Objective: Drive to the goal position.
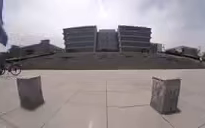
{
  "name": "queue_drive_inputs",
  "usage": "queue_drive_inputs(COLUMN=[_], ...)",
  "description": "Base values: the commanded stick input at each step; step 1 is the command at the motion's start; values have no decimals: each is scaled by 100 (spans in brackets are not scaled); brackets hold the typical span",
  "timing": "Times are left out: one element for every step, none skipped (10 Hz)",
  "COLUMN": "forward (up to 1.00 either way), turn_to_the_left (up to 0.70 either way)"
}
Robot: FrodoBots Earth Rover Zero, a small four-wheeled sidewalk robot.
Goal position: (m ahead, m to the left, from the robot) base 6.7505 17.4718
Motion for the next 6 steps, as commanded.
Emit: queue_drive_inputs(forward=[100, 100, 100, 100, 100, 100], turn_to_the_left=[13, 14, 14, 12, 5, 0])
